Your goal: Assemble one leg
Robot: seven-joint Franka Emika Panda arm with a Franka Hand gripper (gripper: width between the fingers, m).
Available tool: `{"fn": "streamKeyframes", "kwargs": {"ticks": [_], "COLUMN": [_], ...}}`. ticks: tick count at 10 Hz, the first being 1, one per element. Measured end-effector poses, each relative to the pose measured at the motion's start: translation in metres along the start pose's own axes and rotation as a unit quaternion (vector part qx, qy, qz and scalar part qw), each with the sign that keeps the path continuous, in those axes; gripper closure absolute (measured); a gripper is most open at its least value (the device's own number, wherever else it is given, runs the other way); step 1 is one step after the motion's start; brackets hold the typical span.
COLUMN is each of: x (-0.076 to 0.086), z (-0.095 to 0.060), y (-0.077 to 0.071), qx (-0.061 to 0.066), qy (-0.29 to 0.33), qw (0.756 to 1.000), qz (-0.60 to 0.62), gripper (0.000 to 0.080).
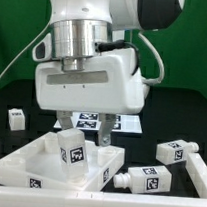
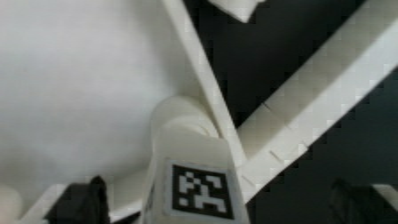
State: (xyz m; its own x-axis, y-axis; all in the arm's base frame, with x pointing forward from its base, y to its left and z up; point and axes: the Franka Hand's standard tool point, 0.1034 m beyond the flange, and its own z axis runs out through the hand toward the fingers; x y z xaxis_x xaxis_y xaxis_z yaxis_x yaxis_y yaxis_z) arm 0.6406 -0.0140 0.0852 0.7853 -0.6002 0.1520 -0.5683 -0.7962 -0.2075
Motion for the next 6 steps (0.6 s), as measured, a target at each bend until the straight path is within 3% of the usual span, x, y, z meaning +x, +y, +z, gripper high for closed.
{"fn": "streamKeyframes", "kwargs": {"ticks": [4,6], "x": [0.0015,0.0079], "z": [0.0008,-0.0009], "y": [0.0034,0.0094], "qx": [-0.002,-0.011], "qy": [0.000,0.001], "qw": [0.989,0.965], "qz": [-0.146,-0.261], "gripper": [0.0151,0.0150]}}
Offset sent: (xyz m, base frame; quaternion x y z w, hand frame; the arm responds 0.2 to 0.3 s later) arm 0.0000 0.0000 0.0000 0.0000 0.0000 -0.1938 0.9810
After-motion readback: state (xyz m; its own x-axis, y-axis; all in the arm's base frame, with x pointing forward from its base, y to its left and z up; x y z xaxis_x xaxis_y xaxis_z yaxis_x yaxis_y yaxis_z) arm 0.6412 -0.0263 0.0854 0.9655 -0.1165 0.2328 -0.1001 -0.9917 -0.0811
